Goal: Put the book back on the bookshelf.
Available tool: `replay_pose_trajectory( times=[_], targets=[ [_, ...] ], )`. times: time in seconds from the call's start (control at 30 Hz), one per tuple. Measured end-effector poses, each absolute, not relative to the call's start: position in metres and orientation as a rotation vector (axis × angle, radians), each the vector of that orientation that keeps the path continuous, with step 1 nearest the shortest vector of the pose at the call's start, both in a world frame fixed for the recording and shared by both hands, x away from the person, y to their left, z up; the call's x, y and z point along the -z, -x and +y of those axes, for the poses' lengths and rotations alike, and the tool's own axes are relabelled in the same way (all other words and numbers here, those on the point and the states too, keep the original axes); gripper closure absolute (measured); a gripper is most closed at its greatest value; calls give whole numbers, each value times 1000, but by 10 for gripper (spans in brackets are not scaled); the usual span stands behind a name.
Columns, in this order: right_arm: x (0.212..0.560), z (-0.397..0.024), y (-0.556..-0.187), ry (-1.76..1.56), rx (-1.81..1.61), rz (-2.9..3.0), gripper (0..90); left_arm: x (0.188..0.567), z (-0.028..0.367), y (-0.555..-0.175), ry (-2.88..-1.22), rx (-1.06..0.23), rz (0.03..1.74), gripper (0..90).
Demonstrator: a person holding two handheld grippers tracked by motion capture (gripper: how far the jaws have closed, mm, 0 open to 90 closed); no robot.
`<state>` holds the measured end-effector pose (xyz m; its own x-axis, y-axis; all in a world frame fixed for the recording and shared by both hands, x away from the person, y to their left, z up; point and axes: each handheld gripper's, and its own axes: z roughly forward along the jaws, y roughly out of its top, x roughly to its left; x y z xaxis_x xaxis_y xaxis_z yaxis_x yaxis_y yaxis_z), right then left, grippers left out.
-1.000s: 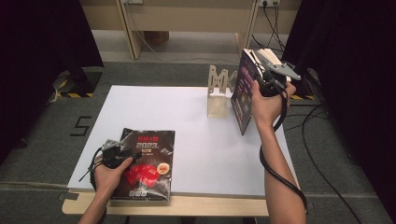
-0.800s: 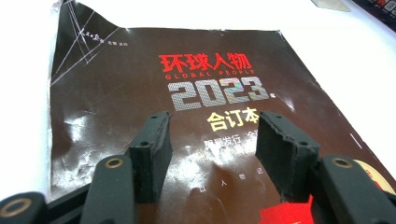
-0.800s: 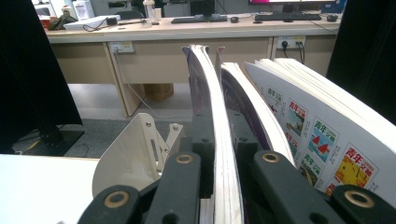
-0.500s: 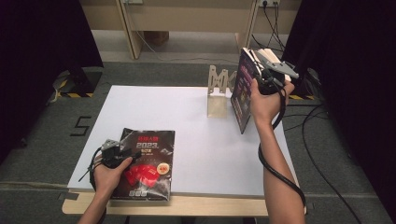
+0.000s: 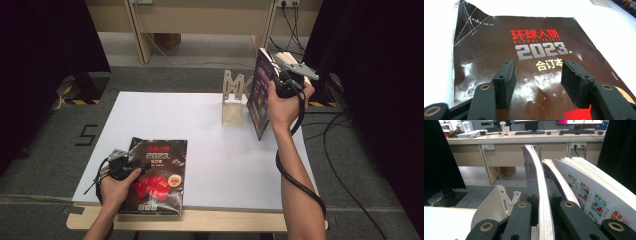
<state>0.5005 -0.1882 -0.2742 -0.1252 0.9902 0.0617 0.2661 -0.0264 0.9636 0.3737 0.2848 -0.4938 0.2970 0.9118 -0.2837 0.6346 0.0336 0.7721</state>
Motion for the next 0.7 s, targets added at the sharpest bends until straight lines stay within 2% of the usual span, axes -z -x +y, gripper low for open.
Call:
replay_pose_trajectory(
  times=[0.7],
  targets=[
    [274, -187, -513, -1374, -1193, 1477, 847, 494, 285, -374, -1681, -393, 1426, 444]
  ],
)
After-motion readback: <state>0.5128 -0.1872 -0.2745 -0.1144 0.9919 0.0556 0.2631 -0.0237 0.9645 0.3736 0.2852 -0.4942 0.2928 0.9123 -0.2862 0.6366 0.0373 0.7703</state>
